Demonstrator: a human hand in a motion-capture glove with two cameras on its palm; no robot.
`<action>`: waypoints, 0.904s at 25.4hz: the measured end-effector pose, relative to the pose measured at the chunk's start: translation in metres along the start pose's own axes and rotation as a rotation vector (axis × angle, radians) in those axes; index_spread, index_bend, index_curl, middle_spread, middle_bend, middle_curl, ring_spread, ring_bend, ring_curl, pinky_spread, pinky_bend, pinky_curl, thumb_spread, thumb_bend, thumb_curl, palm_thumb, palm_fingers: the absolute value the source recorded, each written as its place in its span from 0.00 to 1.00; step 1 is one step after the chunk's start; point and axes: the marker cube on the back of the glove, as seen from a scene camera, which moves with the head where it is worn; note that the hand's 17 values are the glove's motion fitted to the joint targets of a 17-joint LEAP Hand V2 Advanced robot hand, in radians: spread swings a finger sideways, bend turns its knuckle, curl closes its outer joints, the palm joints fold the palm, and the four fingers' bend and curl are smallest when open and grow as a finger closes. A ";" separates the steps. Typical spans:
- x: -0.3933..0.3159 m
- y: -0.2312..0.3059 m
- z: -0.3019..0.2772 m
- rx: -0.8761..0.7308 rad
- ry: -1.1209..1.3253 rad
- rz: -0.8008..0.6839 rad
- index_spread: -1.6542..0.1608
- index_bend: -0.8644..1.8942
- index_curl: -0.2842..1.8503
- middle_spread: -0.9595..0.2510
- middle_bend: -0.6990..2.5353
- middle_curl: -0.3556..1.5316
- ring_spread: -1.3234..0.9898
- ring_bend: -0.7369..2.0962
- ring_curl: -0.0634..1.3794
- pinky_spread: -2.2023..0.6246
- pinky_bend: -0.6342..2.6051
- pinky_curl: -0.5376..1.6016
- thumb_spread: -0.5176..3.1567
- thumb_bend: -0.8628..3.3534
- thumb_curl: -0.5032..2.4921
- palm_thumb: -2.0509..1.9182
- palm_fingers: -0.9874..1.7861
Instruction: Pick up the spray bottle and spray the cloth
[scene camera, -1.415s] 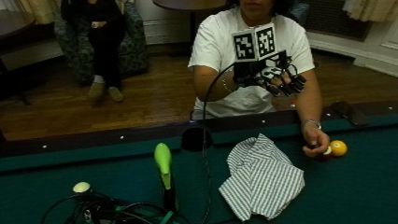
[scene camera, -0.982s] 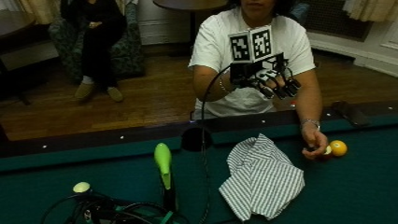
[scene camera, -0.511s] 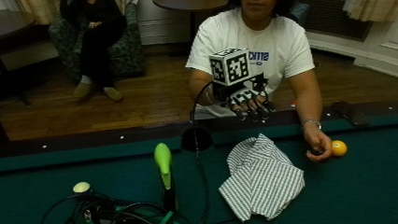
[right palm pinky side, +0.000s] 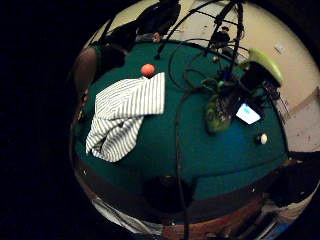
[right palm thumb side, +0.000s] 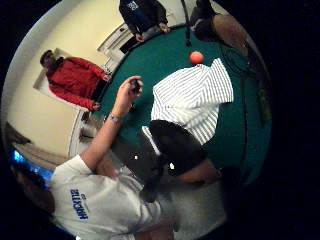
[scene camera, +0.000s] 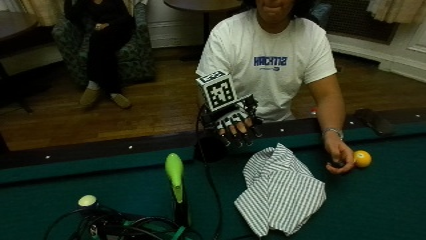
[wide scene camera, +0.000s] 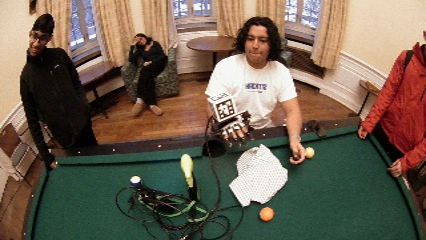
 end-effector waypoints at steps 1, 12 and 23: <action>0.006 0.003 0.000 -0.002 -0.002 0.018 0.68 0.36 0.25 0.71 0.28 0.35 0.52 0.41 0.25 0.83 0.27 0.38 0.44 0.20 0.25 0.61 0.61; 0.063 0.023 -0.015 -0.007 -0.044 0.097 0.68 0.37 0.26 0.71 0.27 0.36 0.52 0.41 0.26 0.83 0.27 0.39 0.45 0.20 0.25 0.62 0.61; 0.114 0.018 -0.049 0.009 -0.053 0.059 0.69 0.37 0.27 0.70 0.27 0.36 0.51 0.41 0.27 0.82 0.26 0.40 0.45 0.20 0.26 0.63 0.63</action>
